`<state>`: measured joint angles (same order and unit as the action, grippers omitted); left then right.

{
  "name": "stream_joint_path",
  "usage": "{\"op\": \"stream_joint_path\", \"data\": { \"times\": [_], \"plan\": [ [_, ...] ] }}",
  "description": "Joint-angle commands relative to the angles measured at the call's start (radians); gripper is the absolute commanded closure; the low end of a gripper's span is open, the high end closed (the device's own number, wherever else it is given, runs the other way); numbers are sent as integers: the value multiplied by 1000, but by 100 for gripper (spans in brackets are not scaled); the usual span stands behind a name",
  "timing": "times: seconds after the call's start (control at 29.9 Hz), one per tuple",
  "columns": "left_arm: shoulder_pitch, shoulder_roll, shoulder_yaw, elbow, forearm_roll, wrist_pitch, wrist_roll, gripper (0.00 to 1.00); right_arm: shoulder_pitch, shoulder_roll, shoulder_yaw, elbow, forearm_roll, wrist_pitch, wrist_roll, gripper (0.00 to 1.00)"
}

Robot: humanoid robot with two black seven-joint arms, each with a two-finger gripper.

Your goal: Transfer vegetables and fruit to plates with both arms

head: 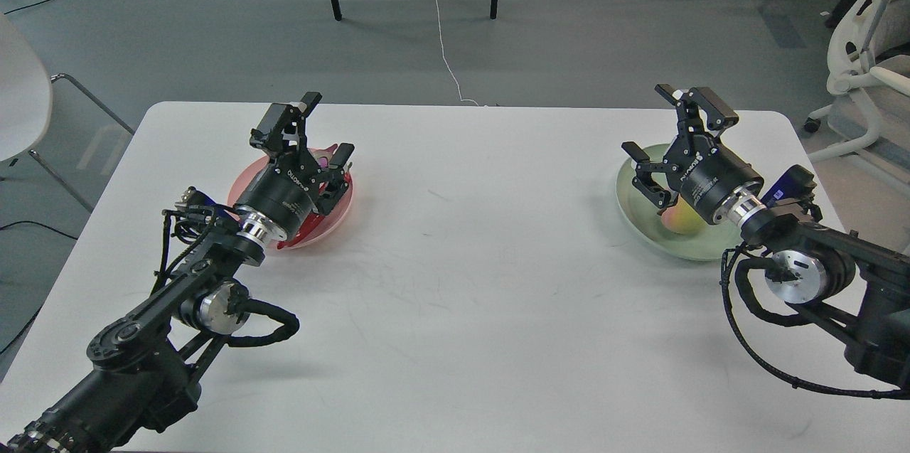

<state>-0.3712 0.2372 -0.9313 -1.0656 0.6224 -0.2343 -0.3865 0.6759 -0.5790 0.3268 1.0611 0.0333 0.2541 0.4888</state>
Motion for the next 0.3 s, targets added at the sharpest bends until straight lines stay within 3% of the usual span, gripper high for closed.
{"op": "stream_joint_path", "data": {
  "times": [0.0,0.27],
  "plan": [
    [0,-1,-7,1,-1,-39,-3,1,-47,-1,72,23,-3,2,0,2],
    [-3,0,-18,-8,-13,-30,-15,1,-67,-16,149,56,-3,8,0,2]
  ]
}}
